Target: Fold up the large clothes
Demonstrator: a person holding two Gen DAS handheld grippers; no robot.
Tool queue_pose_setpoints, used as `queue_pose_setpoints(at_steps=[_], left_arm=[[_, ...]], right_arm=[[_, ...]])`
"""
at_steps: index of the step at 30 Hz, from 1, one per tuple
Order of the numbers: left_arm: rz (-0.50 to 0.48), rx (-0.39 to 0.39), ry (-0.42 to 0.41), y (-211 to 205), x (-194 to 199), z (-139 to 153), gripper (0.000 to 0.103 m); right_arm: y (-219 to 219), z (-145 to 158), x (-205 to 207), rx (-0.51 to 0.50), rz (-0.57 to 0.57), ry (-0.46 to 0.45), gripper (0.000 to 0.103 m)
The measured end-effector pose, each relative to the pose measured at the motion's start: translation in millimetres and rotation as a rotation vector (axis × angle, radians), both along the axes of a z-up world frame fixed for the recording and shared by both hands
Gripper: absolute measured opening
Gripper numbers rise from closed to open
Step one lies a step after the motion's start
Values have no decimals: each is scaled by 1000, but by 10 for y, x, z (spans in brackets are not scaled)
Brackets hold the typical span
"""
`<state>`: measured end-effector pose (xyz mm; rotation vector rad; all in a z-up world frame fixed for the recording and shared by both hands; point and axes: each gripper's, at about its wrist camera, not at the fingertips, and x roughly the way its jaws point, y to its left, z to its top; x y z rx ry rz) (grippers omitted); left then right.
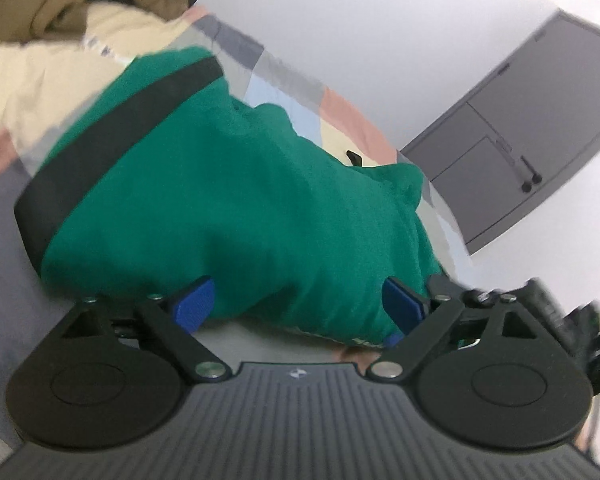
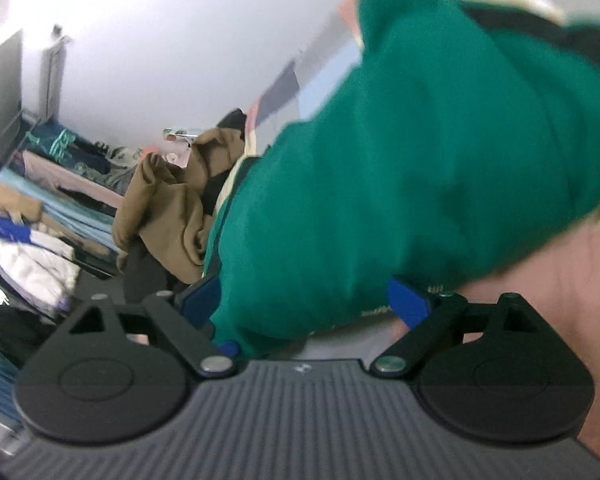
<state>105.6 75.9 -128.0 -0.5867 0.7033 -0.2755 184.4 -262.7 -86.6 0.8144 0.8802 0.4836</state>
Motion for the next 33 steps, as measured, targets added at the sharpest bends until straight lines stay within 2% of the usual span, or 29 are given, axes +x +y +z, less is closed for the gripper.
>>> queue_pose_setpoints(at_steps=[4,8,14,18,20,21,22,24,26,27,29,32,33], left_arm=[[12,-124,67,123,72,-116,97],[56,-309,189,312,175,-376,97],[172,-507,272,601,286,-698,97],[307,-615,228,813,303,-830,96],[326,-646,220,854,356,-877,96],[331,-648,217,857,389,-891,95],[332,-635,214,849,415,-890,89],[337,-582,206,806,453,-868,74],[337,-531,198,769,484,-826,52],[334,-502,183,750,485,-783,46],[327,-455,138,776,446,-663,30],[307,-379,69,693,357,-481,24],[302,-363,51,670,326,-431,23]], right_arm=[[-47,-316,77,113,-46,148,92],[-164,-531,133,150,-158,213,91],[-387,-503,71,182,-336,189,91],[-523,-471,-44,174,-431,169,91],[-568,-483,-30,175,-453,171,91],[-582,-490,-21,169,-462,171,90],[-583,-494,-14,159,-466,168,89],[-560,-493,-4,131,-459,151,88],[-536,-466,23,78,-436,137,80],[-534,-445,38,50,-423,130,78],[-510,-398,58,15,-400,114,66],[-490,-249,43,-37,-366,60,50],[-490,-189,17,-48,-356,39,48]])
